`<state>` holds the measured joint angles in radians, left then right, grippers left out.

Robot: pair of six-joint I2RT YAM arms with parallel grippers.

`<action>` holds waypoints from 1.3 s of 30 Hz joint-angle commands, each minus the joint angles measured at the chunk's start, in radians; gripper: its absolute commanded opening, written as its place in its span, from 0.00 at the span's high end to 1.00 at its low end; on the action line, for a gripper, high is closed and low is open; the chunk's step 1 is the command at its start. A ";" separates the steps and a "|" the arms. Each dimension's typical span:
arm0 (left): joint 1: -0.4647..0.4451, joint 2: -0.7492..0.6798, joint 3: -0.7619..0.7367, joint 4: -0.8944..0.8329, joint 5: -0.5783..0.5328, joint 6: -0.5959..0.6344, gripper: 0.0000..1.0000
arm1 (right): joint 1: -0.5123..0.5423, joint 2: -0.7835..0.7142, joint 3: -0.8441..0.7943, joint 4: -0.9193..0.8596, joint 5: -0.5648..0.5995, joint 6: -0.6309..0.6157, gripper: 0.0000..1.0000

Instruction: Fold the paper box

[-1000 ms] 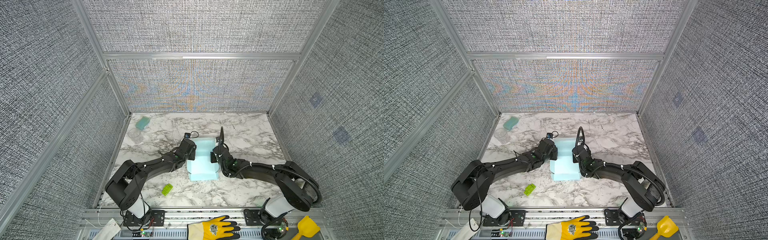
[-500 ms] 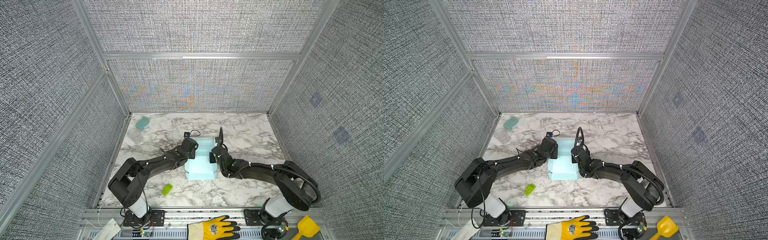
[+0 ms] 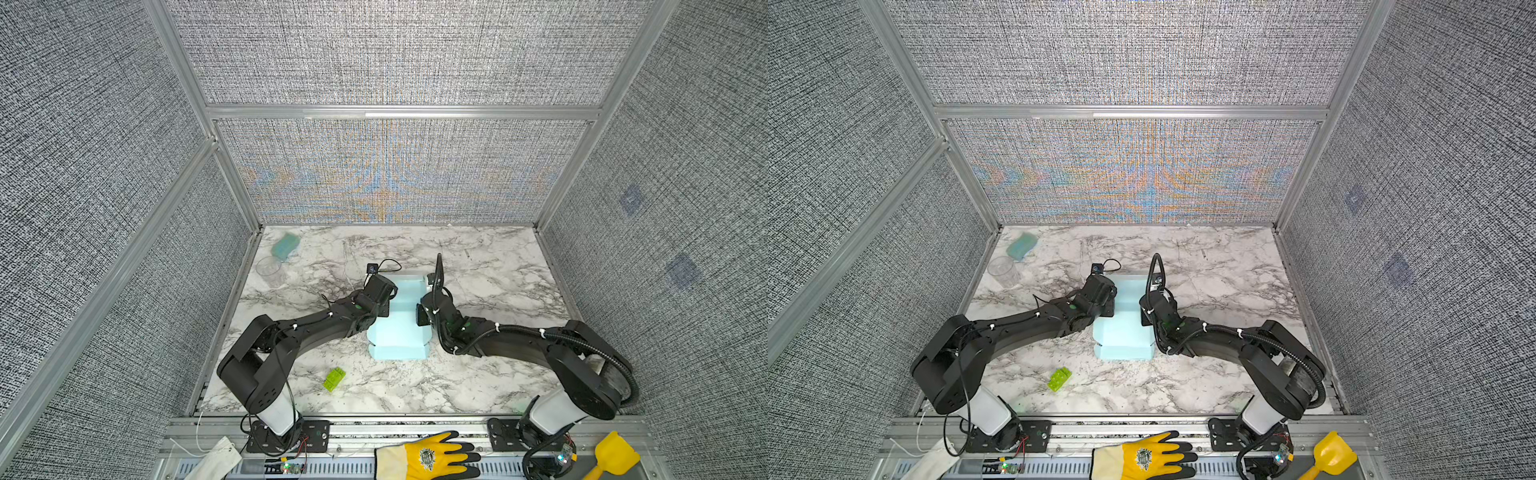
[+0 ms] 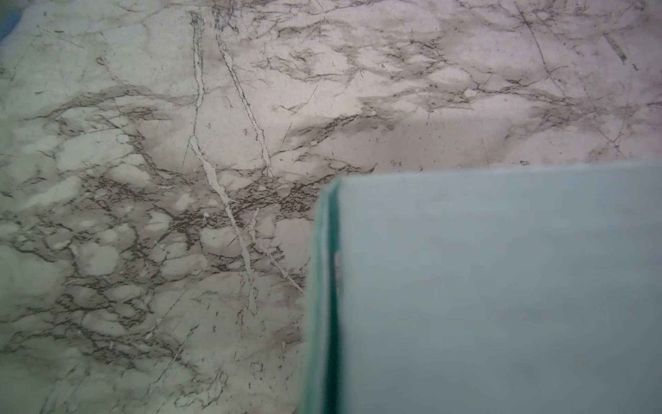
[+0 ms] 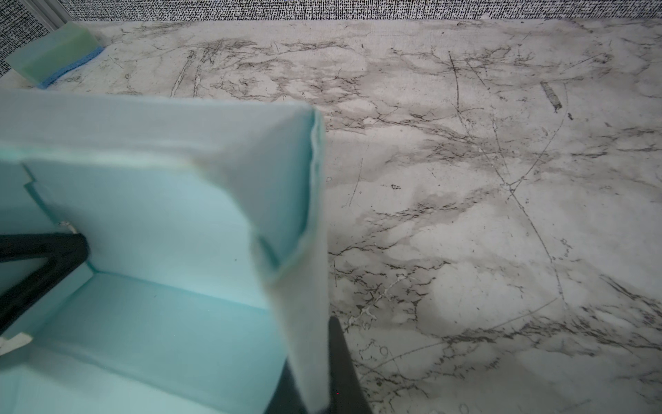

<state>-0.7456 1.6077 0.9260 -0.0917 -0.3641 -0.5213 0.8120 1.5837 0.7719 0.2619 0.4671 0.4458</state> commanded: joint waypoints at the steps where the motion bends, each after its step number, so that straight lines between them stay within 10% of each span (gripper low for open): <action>1: -0.001 -0.041 -0.017 0.027 0.028 0.019 0.67 | 0.003 0.003 0.006 -0.009 0.011 0.010 1.00; 8: 0.002 -0.140 -0.063 0.091 0.196 0.047 0.45 | 0.002 0.015 0.020 -0.013 0.016 -0.001 1.00; 27: 0.041 -0.280 -0.108 0.058 0.140 0.057 0.47 | 0.001 0.027 0.035 -0.034 -0.009 -0.016 1.00; 39: 0.104 -0.357 -0.024 -0.069 0.205 0.178 0.43 | -0.112 0.043 0.195 -0.289 -0.343 -0.158 1.00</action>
<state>-0.6559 1.2549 0.8791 -0.1123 -0.1658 -0.3893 0.7246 1.6203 0.9123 0.0780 0.2703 0.3466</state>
